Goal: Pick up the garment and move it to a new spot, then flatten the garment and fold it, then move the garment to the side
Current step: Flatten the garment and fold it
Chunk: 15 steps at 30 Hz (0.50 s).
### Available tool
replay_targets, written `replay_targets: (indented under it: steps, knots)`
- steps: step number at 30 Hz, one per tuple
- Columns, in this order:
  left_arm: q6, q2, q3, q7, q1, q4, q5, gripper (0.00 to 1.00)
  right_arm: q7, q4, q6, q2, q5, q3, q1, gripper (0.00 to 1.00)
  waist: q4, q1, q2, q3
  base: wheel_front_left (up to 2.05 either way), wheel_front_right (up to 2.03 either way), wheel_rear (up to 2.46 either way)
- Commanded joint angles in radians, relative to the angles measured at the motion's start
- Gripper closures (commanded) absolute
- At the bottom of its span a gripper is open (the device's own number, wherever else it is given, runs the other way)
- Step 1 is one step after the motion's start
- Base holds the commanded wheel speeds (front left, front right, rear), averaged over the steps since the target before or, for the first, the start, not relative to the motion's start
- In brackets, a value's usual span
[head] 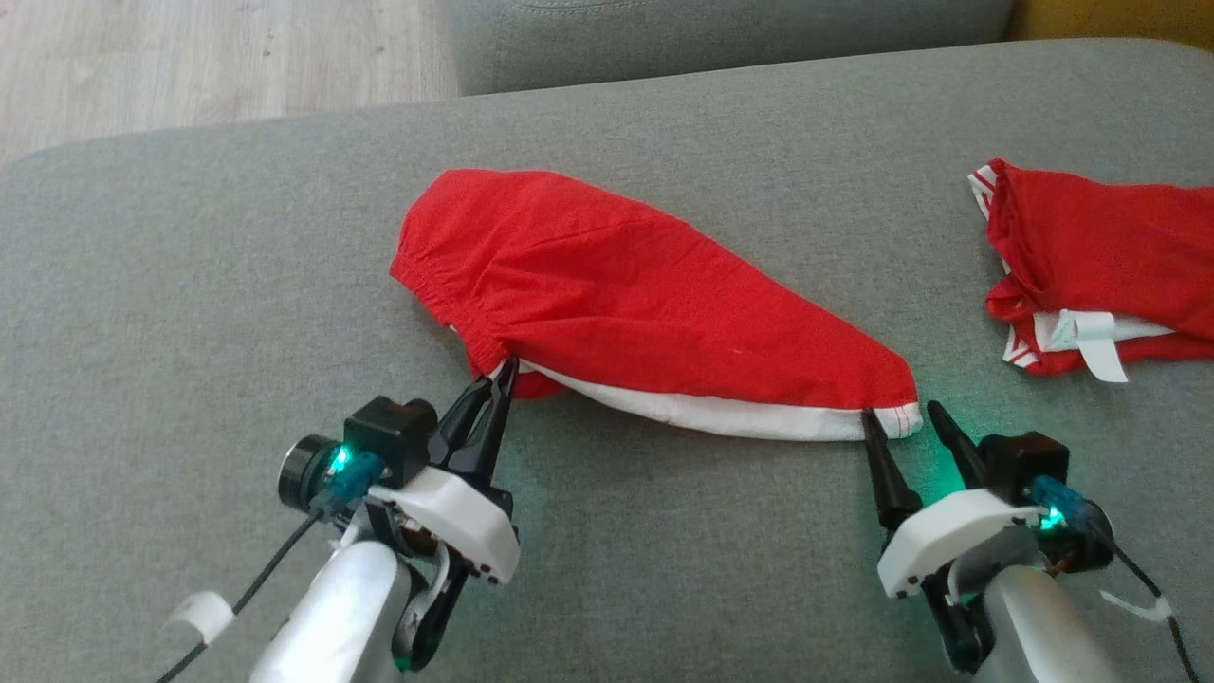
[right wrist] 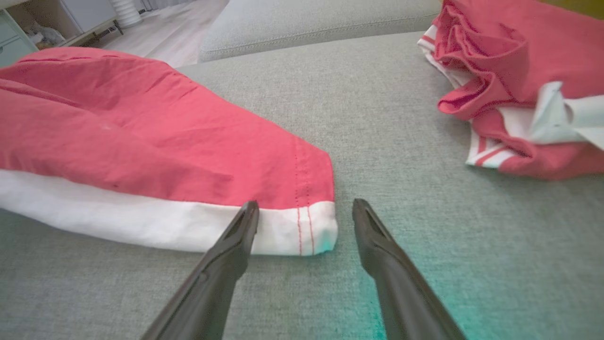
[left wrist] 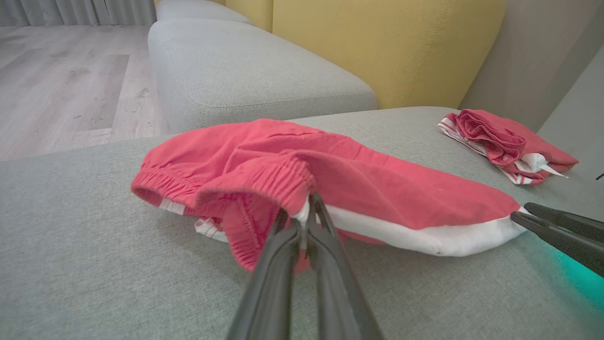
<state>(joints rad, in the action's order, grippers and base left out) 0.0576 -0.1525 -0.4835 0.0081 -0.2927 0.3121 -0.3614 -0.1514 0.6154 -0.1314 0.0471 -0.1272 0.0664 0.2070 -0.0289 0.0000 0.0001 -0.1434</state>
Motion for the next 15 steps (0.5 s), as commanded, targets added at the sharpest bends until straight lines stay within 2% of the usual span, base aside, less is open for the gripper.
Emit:
replay_targets:
  steps: [1, 3, 4, 5, 11, 15]
  knots:
    - [-0.008, -0.018, 0.03, -0.001, -0.02, -0.038, -0.007, 1.0, -0.004, -0.02, 0.001, 0.003, 0.008, 0.029, 0.033, 0.0, 0.0, 0.0, -0.0001, -0.001, 0.0, 0.0, 0.0]
    - [-0.01, -0.02, 0.028, 0.003, -0.017, -0.046, -0.008, 1.0, 0.004, -0.004, 0.001, 0.003, 0.015, 0.036, 0.042, 0.0, 0.001, 0.0, -0.0001, -0.002, 0.0, 0.0, 0.0]
    - [-0.012, -0.021, 0.026, 0.007, -0.016, -0.052, -0.01, 1.0, 0.018, 0.012, 0.001, 0.003, 0.015, 0.049, 0.047, 0.78, 0.002, 0.0, -0.0001, -0.003, 0.0, 0.0, 0.0]
    - [-0.013, -0.021, 0.025, 0.009, -0.016, -0.054, -0.01, 1.0, 0.022, 0.016, 0.001, 0.003, 0.014, 0.06, 0.048, 1.0, 0.002, 0.0, -0.0001, -0.004, 0.0, 0.0, 0.0]
    - [-0.022, -0.037, 0.026, 0.021, -0.01, -0.057, -0.012, 1.0, -0.003, 0.001, 0.001, 0.003, 0.002, 0.06, 0.054, 1.0, -0.001, 0.0, -0.0001, 0.007, 0.0, 0.0, 0.0]
    - [-0.02, -0.061, 0.029, 0.039, -0.017, -0.064, -0.012, 1.0, -0.03, -0.055, 0.001, 0.003, -0.02, 0.063, 0.066, 1.0, -0.008, 0.0, -0.0001, 0.026, 0.0, 0.0, 0.0]
